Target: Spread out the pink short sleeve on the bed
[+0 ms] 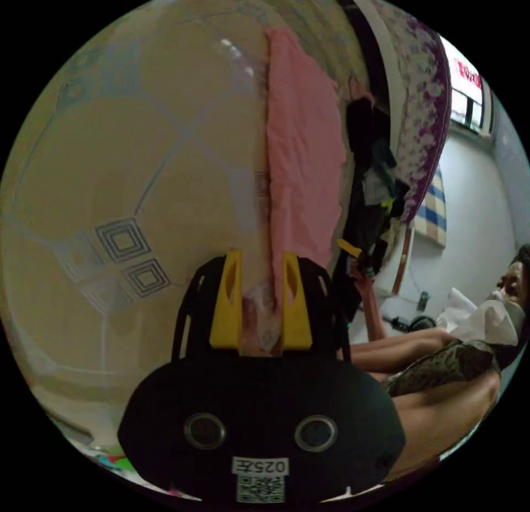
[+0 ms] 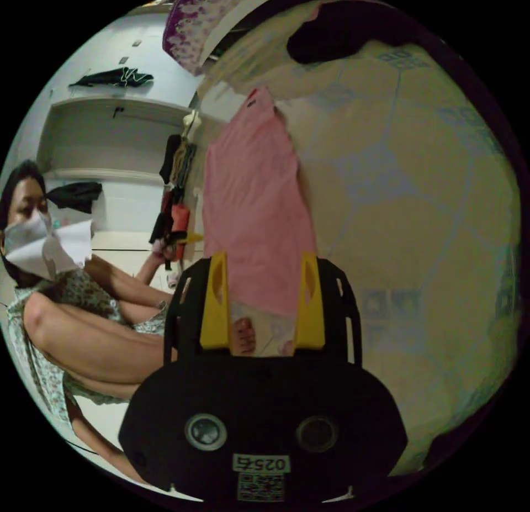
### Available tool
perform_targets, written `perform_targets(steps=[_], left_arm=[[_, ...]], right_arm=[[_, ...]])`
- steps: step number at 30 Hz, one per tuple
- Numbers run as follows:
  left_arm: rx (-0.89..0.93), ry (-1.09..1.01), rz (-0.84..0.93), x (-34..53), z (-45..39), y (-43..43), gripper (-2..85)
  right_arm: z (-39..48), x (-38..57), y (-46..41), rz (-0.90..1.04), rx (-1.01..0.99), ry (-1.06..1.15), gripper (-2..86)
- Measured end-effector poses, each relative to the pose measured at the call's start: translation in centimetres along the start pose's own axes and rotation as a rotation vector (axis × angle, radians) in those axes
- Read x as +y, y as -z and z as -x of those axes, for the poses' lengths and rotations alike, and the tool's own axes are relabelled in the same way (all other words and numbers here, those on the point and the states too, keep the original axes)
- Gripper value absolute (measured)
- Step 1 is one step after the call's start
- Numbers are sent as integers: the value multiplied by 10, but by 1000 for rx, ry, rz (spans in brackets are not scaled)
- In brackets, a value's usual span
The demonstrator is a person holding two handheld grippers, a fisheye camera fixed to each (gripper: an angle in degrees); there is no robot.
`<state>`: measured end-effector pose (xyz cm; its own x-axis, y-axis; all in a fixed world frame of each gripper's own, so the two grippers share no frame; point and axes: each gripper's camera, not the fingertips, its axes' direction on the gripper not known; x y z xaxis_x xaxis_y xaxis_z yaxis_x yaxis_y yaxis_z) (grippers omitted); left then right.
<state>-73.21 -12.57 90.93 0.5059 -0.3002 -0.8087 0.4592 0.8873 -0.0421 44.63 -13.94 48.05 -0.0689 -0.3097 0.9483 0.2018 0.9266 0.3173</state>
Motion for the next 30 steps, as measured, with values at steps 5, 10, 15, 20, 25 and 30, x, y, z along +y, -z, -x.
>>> perform_targets(steps=[5, 10, 15, 20, 25, 30], left_arm=[[69, -17, -164, -26, 6, 12, 69], [-12, -128, -125, -60, -13, 5, 68], [48, -125, -143, -62, -5, -1, 66], [113, -75, -187, -52, 14, 1, 59], [136, -98, -178, -51, 21, -4, 55], [141, -164, -142, -60, 18, -10, 60]], right_arm=[[-49, -109, -17, 97, -174, 26, 171], [-52, -198, -59, 329, -255, 106, 166], [-65, -232, -59, 353, -329, 117, 207], [-71, -249, -46, 281, -213, 145, 204], [-58, -255, -81, 410, -178, 201, 185], [-65, -266, -107, 555, -264, 200, 165]])
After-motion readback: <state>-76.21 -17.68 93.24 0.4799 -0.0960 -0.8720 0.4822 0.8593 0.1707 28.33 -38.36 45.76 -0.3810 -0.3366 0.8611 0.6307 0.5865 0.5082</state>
